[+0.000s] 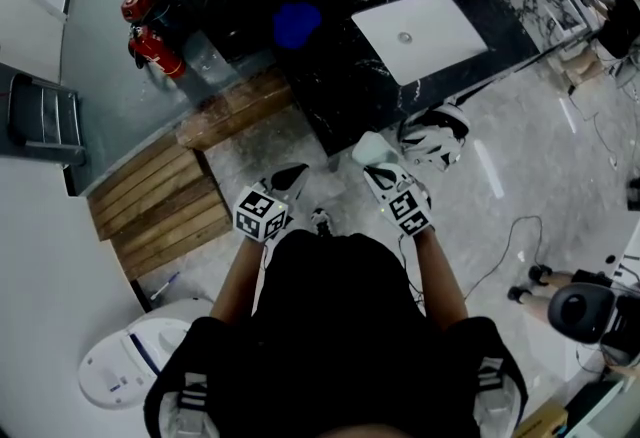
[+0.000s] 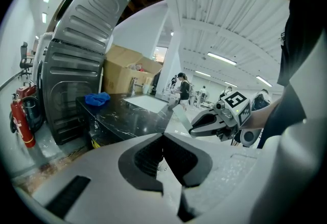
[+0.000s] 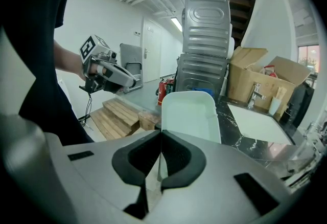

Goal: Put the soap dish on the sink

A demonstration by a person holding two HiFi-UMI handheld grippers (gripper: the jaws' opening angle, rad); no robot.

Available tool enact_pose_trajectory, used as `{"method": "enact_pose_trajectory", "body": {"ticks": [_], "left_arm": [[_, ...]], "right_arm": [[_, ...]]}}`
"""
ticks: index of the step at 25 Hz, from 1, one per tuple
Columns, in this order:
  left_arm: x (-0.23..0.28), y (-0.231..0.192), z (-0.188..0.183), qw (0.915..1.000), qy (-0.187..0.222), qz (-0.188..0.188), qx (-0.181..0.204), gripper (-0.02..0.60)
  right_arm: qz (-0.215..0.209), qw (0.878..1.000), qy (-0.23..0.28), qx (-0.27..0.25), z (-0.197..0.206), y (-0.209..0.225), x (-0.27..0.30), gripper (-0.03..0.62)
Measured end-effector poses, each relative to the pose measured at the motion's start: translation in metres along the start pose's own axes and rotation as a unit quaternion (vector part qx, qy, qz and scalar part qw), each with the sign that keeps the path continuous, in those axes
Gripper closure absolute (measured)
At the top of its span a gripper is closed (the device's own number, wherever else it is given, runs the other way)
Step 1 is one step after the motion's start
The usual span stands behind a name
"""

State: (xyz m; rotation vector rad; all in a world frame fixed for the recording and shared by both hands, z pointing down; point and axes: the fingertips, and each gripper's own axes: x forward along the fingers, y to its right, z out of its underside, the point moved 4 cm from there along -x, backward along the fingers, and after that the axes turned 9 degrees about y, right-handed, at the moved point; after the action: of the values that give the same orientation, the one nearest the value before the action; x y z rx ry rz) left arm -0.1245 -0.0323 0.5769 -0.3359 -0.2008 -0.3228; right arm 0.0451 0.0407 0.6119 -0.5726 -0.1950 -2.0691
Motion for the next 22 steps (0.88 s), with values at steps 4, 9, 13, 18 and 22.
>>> {"method": "enact_pose_trajectory", "body": {"ticks": [4,9,13,18,22], "left_arm": [[-0.003,-0.008,0.000,1.0000,-0.001,0.004,0.001,0.581],[-0.006,-0.020,0.000,1.0000,-0.002,0.005,0.002,0.581],[-0.007,-0.025,0.000,1.0000,0.000,0.007,0.001,0.581],[-0.011,-0.031,0.005,0.9999,-0.005,0.011,-0.001,0.581],[-0.012,-0.034,0.004,0.9999,-0.002,0.014,0.000,0.581]], "right_arm": [[0.003,1.000,-0.002,-0.001,-0.002,-0.002,0.007,0.597],[0.006,1.000,-0.006,0.000,-0.002,-0.003,0.015,0.597],[0.009,1.000,-0.006,0.004,-0.002,-0.004,0.020,0.597],[0.012,1.000,-0.008,0.007,-0.002,-0.008,0.027,0.597],[0.015,1.000,-0.007,0.006,-0.005,-0.009,0.029,0.597]]}}
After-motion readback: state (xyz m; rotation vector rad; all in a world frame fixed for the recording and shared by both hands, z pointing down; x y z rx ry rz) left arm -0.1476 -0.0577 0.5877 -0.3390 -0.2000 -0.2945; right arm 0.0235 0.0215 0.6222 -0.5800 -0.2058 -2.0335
